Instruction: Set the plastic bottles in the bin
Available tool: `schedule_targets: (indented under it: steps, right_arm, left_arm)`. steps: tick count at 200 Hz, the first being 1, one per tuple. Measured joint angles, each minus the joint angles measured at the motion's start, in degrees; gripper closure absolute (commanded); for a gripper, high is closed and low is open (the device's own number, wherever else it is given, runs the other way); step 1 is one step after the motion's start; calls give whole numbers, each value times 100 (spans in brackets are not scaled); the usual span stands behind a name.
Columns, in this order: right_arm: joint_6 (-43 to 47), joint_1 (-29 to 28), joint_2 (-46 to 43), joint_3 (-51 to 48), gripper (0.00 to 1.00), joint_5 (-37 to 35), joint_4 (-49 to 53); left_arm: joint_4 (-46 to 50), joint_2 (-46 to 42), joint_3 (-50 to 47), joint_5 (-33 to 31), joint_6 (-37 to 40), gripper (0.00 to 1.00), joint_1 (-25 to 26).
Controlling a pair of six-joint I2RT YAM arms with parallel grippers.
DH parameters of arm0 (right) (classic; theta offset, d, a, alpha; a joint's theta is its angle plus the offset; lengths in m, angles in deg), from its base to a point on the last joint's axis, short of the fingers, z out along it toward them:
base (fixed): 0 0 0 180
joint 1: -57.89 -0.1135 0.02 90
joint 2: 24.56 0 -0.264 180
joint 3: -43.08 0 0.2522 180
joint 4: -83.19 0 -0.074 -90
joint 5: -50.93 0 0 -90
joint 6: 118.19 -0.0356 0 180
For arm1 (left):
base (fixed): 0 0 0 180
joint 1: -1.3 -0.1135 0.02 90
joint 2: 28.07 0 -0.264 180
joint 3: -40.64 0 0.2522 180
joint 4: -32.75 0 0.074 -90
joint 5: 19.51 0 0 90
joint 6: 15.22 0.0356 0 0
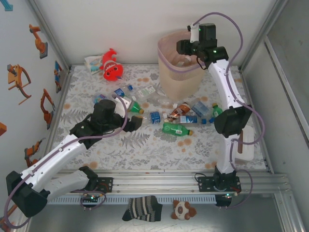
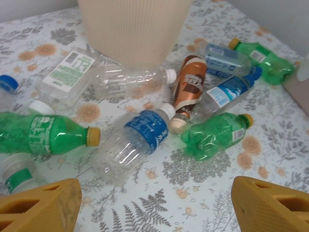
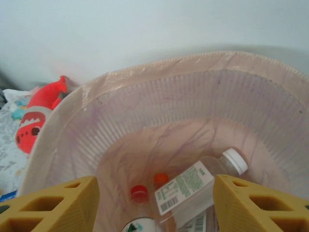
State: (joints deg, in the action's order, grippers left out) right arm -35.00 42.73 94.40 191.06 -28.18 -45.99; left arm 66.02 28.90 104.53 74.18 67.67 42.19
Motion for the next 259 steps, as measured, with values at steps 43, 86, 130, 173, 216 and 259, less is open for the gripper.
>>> schedule_targets:
  steps: [43, 86, 130, 173, 216, 259]
  right_arm:
    - [-98, -2, -1058, -1172, 38, 140, -31]
    - [-153, -17, -2288, -2393, 38, 192, 9]
    - [-236, -61, -3460, -3550, 39, 164, 238]
    - [-426, -70, -4457, -4513, 39, 146, 431]
    - [-490, -70, -4841, -4791, 39, 125, 629]
    - [-546, -70, -4881, -4933, 40, 125, 710]
  left_arm:
    - [293, 358, 52, -706, -267, 20, -149]
    - [577, 859, 164, -1309, -586, 17, -310]
    - [850, 1360, 334, -1880, -984, 16, -348]
    - [1202, 1934, 531, -2168, -1613, 17, -667]
    - [1252, 2507, 568, -1777, -1873, 18, -951]
    - [1268, 2979, 664, -1488, -1919, 18, -1126]
